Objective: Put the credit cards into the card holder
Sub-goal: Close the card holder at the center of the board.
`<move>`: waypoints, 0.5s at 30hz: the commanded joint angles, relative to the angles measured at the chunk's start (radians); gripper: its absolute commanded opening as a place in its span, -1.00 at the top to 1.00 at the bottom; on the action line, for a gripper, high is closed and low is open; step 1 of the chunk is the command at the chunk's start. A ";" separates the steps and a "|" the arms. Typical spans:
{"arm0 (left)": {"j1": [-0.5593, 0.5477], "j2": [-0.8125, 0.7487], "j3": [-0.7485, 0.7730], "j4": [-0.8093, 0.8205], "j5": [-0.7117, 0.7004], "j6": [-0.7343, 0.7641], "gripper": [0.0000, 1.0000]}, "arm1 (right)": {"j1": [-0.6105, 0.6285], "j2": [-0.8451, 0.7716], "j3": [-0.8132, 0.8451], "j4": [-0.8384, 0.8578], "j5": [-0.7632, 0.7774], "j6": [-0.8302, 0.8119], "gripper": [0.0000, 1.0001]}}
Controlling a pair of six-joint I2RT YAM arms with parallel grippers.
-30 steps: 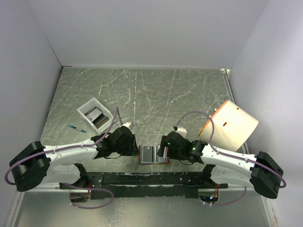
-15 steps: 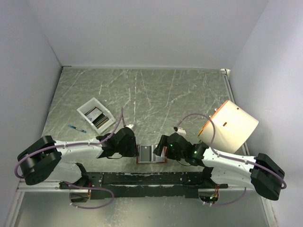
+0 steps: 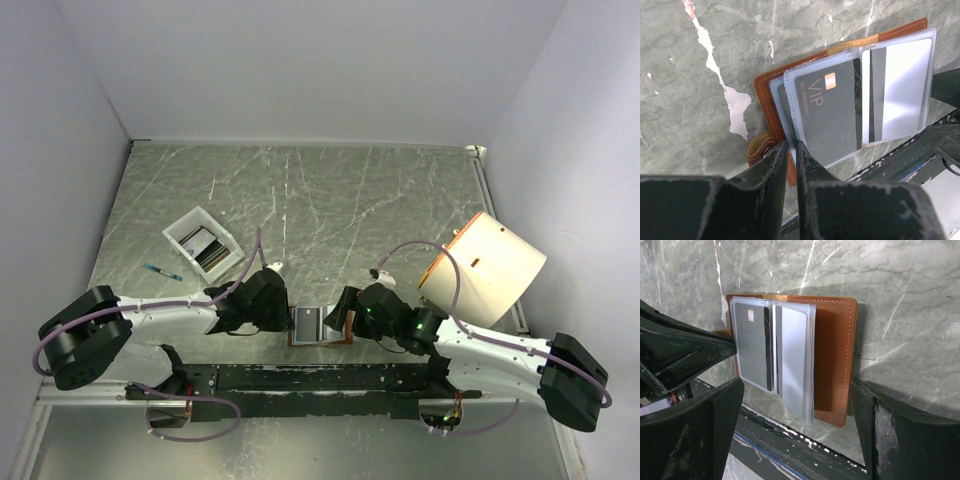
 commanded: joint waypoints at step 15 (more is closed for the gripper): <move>-0.006 0.032 -0.002 0.064 0.039 0.001 0.54 | 0.003 -0.055 0.023 0.032 -0.030 0.000 -0.72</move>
